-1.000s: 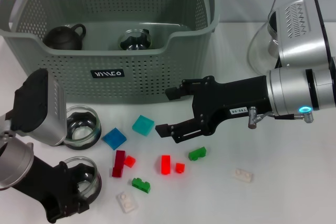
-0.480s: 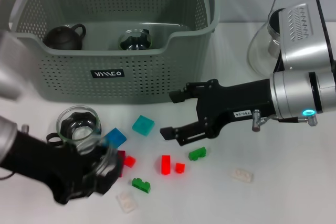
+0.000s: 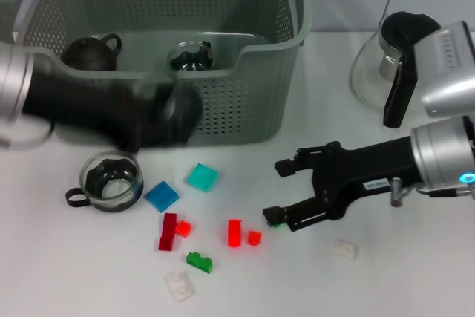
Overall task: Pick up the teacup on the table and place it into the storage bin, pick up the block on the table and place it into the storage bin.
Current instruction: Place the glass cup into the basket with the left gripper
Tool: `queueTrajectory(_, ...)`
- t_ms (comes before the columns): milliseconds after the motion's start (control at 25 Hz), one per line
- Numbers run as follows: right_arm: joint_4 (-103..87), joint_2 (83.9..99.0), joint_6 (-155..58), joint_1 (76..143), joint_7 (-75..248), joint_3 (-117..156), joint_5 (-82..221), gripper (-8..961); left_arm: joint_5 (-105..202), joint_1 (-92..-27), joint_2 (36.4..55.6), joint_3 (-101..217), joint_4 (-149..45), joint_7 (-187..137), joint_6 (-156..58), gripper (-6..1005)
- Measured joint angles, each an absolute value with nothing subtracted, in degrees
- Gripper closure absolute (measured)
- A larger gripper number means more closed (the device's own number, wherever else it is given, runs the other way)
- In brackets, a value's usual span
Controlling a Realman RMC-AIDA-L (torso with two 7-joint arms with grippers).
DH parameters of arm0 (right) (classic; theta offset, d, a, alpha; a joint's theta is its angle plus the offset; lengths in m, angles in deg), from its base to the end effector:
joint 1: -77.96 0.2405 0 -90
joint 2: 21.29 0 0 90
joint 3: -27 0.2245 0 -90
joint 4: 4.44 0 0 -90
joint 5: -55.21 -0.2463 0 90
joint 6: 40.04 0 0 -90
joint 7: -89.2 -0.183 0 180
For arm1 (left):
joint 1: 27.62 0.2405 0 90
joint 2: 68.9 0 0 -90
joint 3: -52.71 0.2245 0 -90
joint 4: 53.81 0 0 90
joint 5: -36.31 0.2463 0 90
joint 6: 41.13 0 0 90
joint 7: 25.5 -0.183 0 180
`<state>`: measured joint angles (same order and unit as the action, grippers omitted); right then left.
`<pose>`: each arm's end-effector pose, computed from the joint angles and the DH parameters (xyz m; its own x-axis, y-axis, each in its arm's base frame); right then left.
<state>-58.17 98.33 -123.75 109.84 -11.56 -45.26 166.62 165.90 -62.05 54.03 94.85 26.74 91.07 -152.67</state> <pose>0.1608 0.3576 -0.0685 0.9189 -0.3300 -0.2161 -0.3354 -0.9420 0.0123 -0.1480 0.3486 0.0693 0.8772 0.4368 0.1992 0.4617 -0.8813 -0.1008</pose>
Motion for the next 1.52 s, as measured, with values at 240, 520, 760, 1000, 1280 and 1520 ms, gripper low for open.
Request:
queueTrajectory(240, -58.1, 98.34, -125.9, 109.5, -12.1, -42.6, 168.1, 9, 168.0, -71.4, 49.22, 95.4, 19.5, 96.6, -137.9, 954)
queueTrajectory(520, -58.1, 98.64, -126.1, 110.0, -12.5, -42.4, 168.9, 9, 177.0, -80.9, 45.32, 100.4, 1.0, 98.5, -116.7, 955)
queueTrajectory(760, -58.0, 98.68, -126.2, 110.3, -13.2, -42.4, 168.9, 9, 183.1, -84.3, 46.09, 103.2, -9.2, 98.7, -101.4, 956)
queueTrajectory(1000, -58.0, 98.76, -125.8, 110.4, -13.4, -42.7, 168.9, 8, 185.3, -85.3, 46.86, 105.1, -16.3, 98.8, -90.3, 957)
queueTrajectory(1280, -58.1, 98.79, -125.4, 110.6, -13.5, -42.7, 168.8, 9, 189.1, -85.7, 49.28, 105.3, -19.0, 98.5, -84.2, 957)
queueTrajectory(1520, -58.1, 98.86, -125.4, 110.7, -13.5, -42.7, 168.8, 9, 190.5, -85.5, 50.8, 107.6, -19.7, 98.3, -81.3, 956)
